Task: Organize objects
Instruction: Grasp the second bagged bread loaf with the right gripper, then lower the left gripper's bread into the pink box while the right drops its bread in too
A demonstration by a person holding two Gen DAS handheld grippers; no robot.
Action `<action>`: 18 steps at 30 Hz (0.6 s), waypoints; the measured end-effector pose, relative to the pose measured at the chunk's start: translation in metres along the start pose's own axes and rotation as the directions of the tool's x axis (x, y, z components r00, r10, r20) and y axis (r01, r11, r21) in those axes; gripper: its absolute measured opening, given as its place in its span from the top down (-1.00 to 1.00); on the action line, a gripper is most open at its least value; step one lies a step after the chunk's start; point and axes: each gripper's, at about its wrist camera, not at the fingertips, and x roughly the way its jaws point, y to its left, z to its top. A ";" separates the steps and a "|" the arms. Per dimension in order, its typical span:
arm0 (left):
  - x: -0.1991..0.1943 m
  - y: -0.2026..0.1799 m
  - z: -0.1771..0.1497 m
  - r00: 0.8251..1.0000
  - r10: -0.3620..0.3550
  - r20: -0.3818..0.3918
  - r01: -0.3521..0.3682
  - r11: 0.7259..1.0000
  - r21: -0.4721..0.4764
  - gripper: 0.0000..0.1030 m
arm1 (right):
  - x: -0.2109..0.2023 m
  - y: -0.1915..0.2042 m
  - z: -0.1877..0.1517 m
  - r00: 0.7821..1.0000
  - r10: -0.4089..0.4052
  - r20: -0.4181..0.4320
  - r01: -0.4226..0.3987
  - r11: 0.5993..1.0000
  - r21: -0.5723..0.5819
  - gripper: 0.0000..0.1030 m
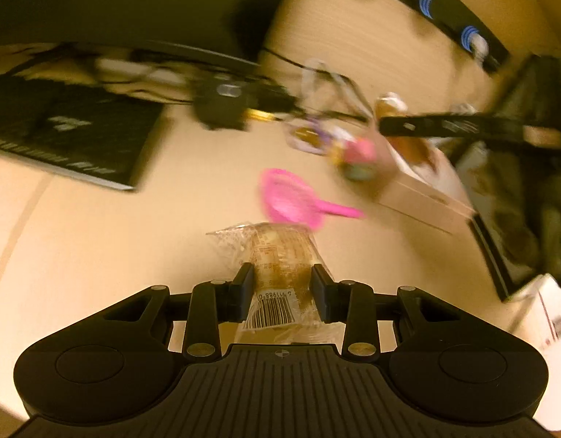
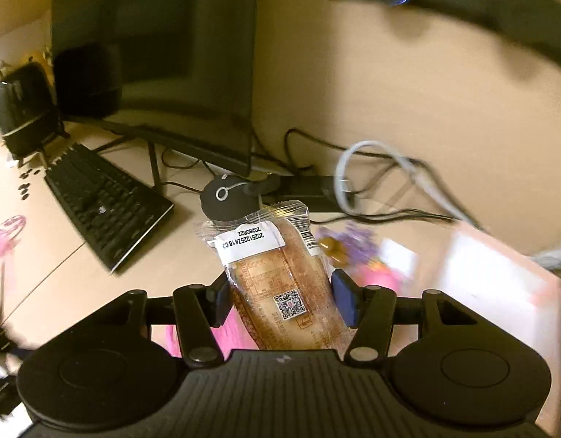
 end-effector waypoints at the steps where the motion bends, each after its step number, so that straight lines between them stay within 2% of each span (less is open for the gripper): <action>1: 0.007 -0.009 0.001 1.000 -0.023 -0.010 0.023 1.000 0.021 0.27 | -0.018 -0.004 -0.014 1.000 -0.015 0.001 0.015 1.000 0.002 -0.09; 3: 0.023 -0.032 0.008 0.997 -0.072 -0.024 0.074 0.995 0.072 0.27 | -0.040 -0.013 -0.041 0.999 -0.048 -0.015 0.048 0.999 0.008 -0.09; 5: 0.037 -0.054 0.021 0.994 -0.100 -0.038 0.103 0.989 0.104 0.27 | -0.053 -0.028 -0.071 0.992 -0.111 -0.059 0.114 0.992 0.060 -0.09; 9: 0.060 -0.111 0.059 0.981 -0.195 0.005 0.190 0.960 0.208 0.27 | -0.068 -0.057 -0.126 0.972 -0.188 -0.142 0.210 0.966 0.154 -0.09; 12: 0.088 -0.159 0.099 0.969 -0.240 0.061 0.217 0.940 0.263 0.25 | -0.084 -0.068 -0.148 0.965 -0.227 -0.133 0.248 0.952 0.178 -0.09; 14: 0.112 -0.181 0.127 0.956 -0.275 0.100 0.243 0.937 0.250 0.21 | -0.095 -0.076 -0.153 0.964 -0.243 -0.110 0.261 0.946 0.191 -0.09; 15: 0.127 -0.192 0.137 0.954 -0.276 0.114 0.242 0.939 0.244 0.16 | -0.100 -0.079 -0.154 0.962 -0.256 -0.098 0.270 0.943 0.195 -0.09; 18: 0.172 -0.216 0.152 0.976 -0.171 0.134 0.130 0.954 0.269 0.19 | -0.106 -0.091 -0.158 0.957 -0.281 -0.078 0.291 0.930 0.224 -0.09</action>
